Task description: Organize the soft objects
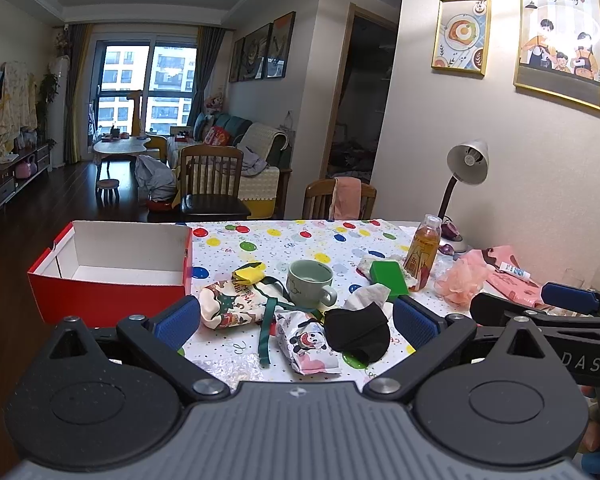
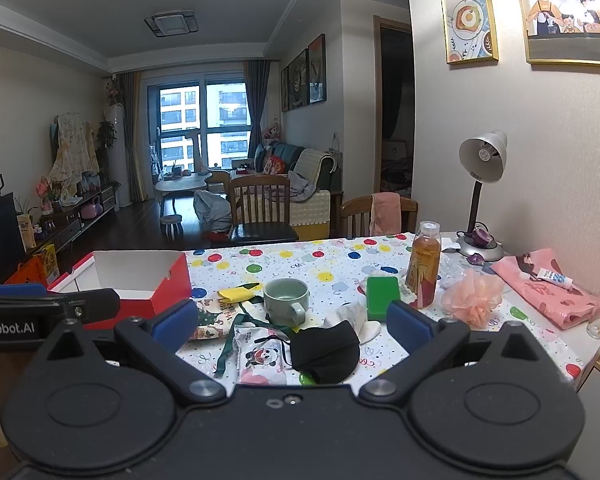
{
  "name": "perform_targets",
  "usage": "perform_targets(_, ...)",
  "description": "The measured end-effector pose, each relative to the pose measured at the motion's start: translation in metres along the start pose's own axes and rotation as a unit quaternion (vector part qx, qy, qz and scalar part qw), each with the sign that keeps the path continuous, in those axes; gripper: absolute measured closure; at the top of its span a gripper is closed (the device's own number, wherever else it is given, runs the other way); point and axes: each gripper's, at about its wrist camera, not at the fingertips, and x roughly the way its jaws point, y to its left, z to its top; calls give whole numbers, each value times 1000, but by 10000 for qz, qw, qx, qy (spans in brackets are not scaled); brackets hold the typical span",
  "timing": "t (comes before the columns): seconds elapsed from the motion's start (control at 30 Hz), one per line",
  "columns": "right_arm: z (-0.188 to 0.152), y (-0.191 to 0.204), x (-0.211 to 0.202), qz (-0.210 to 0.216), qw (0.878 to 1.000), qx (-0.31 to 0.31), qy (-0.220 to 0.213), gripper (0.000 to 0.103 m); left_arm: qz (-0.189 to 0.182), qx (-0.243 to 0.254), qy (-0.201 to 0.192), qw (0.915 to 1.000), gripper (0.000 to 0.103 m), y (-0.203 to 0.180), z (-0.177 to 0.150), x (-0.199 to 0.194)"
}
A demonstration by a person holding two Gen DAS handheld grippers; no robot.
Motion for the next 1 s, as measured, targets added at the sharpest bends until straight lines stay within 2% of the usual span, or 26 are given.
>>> perform_targets(1.0, 0, 0, 0, -7, 10000, -5, -10, 4, -139, -82, -90, 9998, 0, 2, -1, -3)
